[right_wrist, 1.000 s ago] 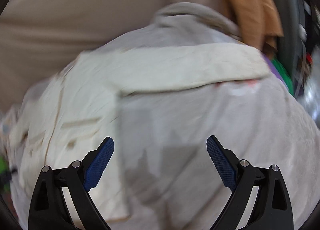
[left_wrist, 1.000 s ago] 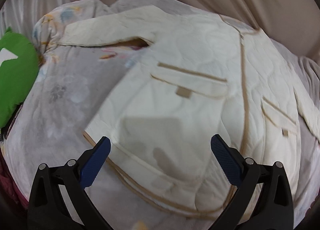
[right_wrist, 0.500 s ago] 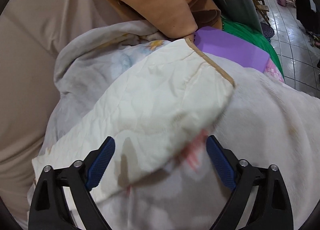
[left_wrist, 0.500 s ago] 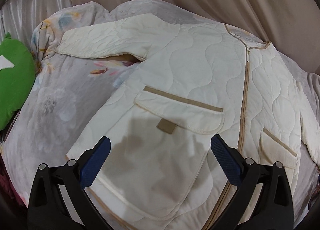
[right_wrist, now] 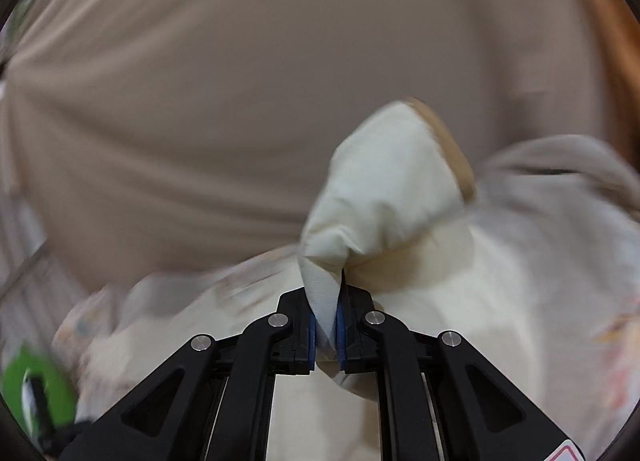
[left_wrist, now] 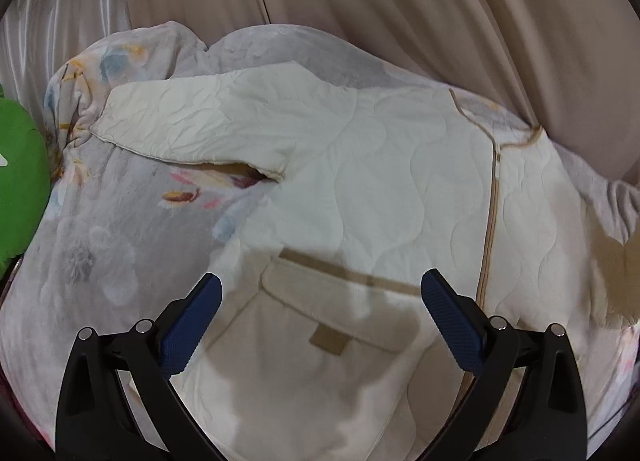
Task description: Fold large clothes
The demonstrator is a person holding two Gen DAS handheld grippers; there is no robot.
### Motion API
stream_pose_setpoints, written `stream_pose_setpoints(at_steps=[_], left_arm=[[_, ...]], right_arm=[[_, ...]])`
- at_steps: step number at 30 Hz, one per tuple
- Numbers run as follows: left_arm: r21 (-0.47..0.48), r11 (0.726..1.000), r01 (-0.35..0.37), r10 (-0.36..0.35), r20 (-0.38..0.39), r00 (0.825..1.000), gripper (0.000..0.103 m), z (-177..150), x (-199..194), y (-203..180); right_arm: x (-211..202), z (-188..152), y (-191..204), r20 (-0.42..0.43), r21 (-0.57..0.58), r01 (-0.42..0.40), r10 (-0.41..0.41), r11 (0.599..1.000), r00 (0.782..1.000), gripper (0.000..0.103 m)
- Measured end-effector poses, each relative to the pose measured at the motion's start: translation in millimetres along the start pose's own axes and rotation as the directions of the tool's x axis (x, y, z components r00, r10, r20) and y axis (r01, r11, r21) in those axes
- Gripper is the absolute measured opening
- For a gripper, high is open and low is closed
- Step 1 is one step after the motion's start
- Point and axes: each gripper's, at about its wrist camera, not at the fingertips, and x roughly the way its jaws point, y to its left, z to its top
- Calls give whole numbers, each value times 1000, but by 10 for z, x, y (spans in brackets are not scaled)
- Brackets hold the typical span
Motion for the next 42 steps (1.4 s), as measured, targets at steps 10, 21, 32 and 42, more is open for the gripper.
stream_pose_setpoints(at_steps=[10,21,32,42], left_arm=[[-120,967,224,-238,-114,965,98,214,632,130],[-135,891,433,-453,-218,864,35,169,1265,-585],[-104,924,367,-377,-105,920,8,688,1367,-191],[-28,939,344,-345,-119,931,9,510,1568,-356]], right_arm=[[920,-1645,1136,-368,-77,-121,85,990,926,46],[-189,-1531,-537,-274,298,250,-168,921,947,61],[204,-1511,-719,-268,399,222,-118,890,956,61],[151,-1234,-656,-85,322,211,-193,923,977,6]])
